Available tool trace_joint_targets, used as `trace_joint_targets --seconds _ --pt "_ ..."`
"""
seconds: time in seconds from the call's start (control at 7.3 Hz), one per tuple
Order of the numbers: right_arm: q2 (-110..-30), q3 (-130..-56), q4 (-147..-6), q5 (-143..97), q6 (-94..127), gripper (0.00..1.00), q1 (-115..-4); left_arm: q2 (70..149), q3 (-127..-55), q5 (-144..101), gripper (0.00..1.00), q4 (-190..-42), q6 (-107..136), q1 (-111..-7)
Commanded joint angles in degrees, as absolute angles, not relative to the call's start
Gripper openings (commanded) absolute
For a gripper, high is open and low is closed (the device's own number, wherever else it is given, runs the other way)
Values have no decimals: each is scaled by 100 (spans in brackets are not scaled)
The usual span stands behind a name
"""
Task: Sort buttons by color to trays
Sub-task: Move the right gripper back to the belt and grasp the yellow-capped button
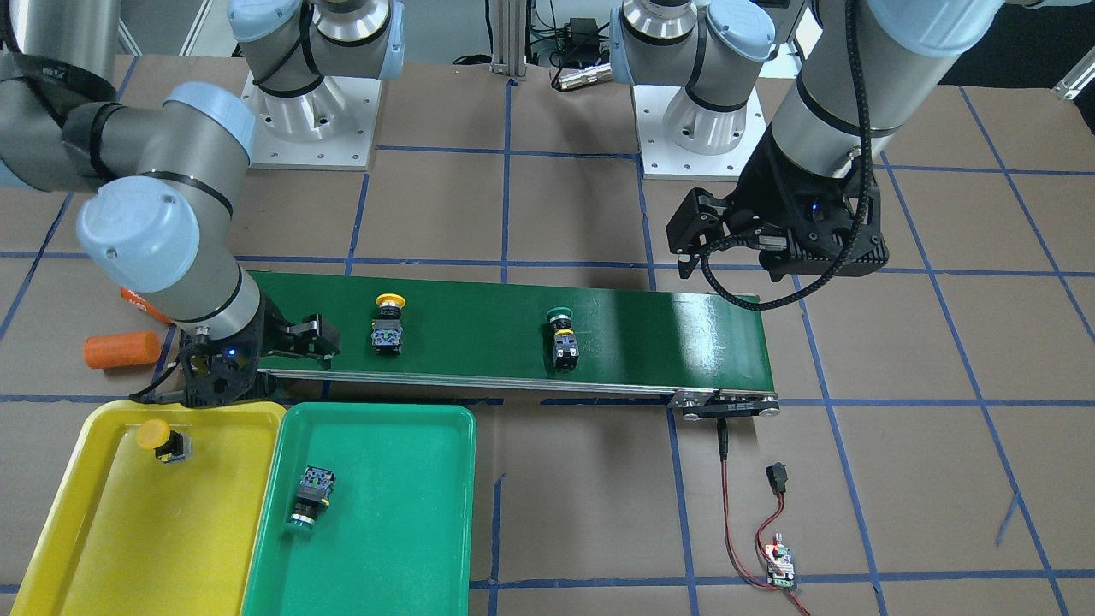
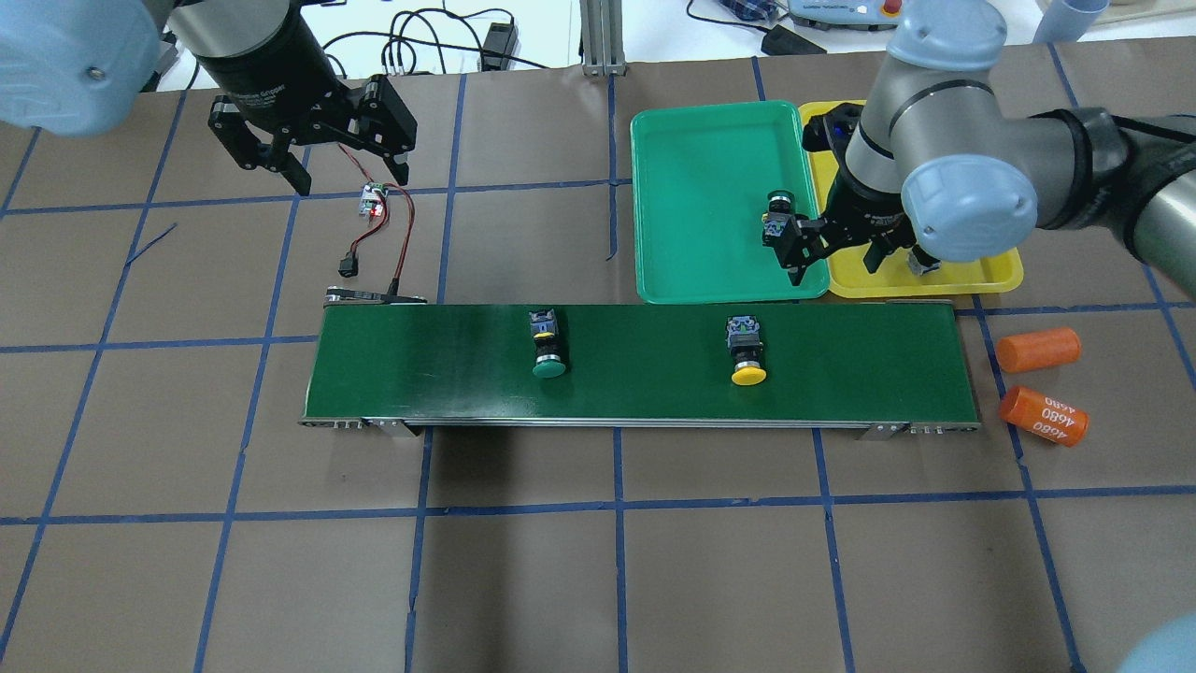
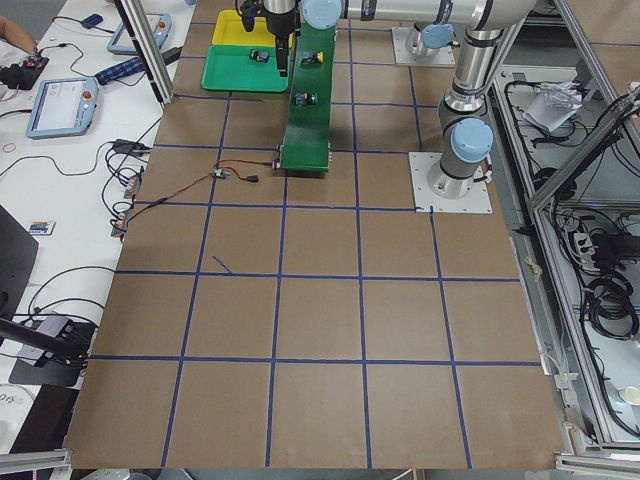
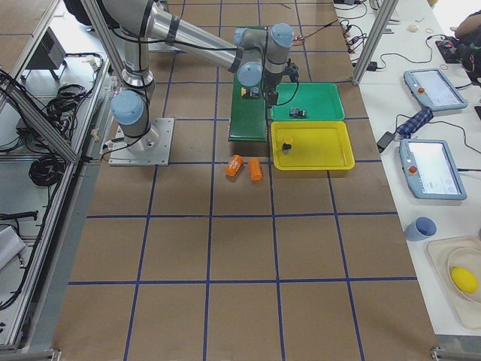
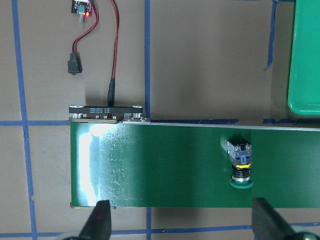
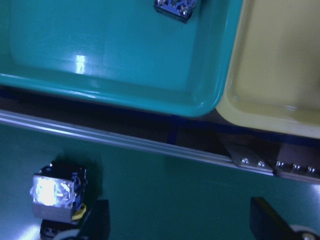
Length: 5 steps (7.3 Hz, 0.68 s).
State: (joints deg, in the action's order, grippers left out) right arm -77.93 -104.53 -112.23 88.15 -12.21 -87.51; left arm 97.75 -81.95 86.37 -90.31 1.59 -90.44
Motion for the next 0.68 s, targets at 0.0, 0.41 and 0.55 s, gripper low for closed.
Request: trace_joint_targets --seconds 0.0,0.41,0.55 --pt "-8042 -10758 -11224 8754 -1013 100 -8771 9765 -8235 8640 100 -9018 158 -9044" --pt "-8069 -10959 -11232 8710 -378 99 -8894 9729 -8262 8648 100 -9017 158 -9044" --pt "-8007 -10960 -11319 8684 -334 99 -9016 9729 -8270 8648 100 -9018 158 -9044"
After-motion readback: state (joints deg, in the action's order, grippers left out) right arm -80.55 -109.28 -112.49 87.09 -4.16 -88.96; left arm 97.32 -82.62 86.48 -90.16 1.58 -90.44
